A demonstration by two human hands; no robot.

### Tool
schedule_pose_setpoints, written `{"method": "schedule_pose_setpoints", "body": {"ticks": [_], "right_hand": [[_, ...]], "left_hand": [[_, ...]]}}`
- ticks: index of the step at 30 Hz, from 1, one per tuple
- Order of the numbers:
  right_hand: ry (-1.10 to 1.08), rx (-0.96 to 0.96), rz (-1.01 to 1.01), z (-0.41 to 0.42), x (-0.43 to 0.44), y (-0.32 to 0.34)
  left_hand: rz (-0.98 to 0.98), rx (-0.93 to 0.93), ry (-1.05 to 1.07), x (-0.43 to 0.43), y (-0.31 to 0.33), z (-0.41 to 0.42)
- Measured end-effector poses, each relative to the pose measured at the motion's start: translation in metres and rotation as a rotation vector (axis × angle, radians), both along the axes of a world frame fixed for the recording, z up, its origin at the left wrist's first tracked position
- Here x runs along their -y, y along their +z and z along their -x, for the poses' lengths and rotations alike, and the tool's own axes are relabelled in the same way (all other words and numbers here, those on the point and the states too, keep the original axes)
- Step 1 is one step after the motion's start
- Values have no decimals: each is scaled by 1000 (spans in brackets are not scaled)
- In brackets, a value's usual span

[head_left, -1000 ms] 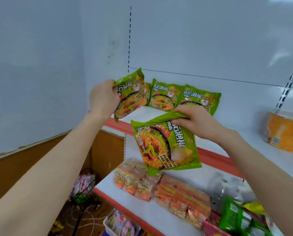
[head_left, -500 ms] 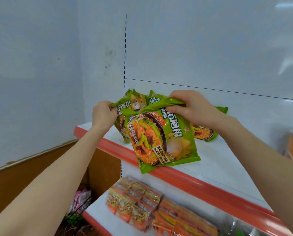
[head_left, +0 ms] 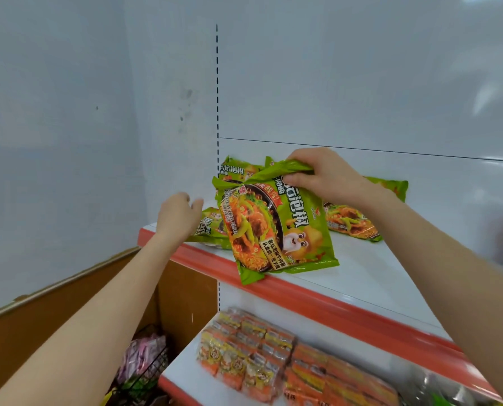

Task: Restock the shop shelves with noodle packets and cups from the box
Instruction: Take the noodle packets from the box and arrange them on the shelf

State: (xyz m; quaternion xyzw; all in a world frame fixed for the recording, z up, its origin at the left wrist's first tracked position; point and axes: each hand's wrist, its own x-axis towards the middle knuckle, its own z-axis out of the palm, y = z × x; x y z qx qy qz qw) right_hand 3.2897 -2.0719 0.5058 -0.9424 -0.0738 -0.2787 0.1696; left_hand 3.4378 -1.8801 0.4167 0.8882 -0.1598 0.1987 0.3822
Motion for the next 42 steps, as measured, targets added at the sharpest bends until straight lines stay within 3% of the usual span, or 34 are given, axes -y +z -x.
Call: {"method": "schedule_pose_setpoints", "body": {"ticks": [2, 4, 8, 10, 13, 17, 22, 26, 29, 31, 33, 35, 36, 38, 42], "right_hand": [[-8, -10, -9, -3, -3, 1], [-12, -24, -14, -6, -6, 3], [-3, -30, -39, -11, -10, 7], [-2, -27, -51, -13, -12, 8], [2, 21, -156, -17, -10, 6], [-16, 51, -538, -14, 9, 4], [-106, -183, -575, -20, 34, -8], [-94, 38, -626, -40, 37, -15], [-105, 150, -587, -58, 40, -16], [-126, 212, -563, -71, 44, -14], [-165, 260, -534, -87, 48, -11], [-213, 282, -488, -107, 50, -8], [-225, 283, -463, -117, 50, -7], [-248, 269, -386, -135, 45, -6], [-287, 222, -234, -162, 35, -11]], "left_hand": [[324, 116, -134, -1, 15, 16], [550, 46, -390, -1, 31, 32], [301, -133, -641, 0, 45, 38], [290, -191, -681, 3, 47, 38], [376, -184, -676, 6, 49, 36], [554, -162, -604, 12, 43, 27], [826, -189, -446, 28, 38, 7], [829, -222, -452, 39, 35, -3], [657, -171, -355, 35, 27, -17], [331, -75, -154, 21, 16, -27], [-118, -28, 33, 7, 4, -32], [-468, -111, 106, 0, -1, -30], [-549, -166, 106, -1, -3, -31], [-563, -249, 71, 1, -4, -33], [-382, -266, 3, 5, -4, -31]]}}
